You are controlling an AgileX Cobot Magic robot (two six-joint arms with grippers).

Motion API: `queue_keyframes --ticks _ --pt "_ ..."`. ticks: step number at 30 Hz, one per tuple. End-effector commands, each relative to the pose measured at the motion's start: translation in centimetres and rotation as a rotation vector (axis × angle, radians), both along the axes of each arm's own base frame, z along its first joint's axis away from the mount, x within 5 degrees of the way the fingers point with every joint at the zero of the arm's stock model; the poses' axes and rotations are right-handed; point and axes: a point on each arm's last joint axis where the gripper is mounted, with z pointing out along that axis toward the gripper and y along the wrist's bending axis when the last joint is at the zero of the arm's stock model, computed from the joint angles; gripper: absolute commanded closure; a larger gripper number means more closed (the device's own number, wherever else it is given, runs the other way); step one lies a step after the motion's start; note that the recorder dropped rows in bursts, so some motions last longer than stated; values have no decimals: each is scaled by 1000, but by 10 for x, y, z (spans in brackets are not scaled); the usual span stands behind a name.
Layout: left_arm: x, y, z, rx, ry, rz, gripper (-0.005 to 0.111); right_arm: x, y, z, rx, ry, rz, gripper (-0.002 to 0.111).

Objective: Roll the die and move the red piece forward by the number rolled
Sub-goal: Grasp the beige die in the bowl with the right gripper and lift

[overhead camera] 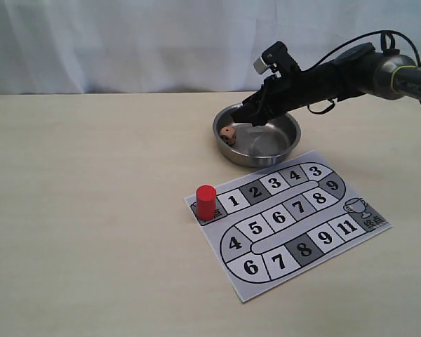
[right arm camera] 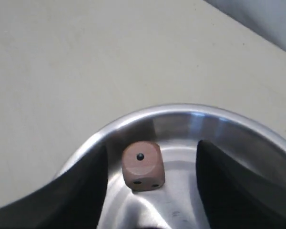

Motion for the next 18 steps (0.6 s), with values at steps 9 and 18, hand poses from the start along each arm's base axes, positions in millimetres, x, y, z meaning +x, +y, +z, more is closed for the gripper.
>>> queue_keyframes --ticks 9,18 --pt "0 0 3 -3 -18 -1 107 7 22 -35 -43 -55 -32 48" --pt "0 0 3 -3 -18 -1 107 6 24 -38 -49 -62 -3 48"
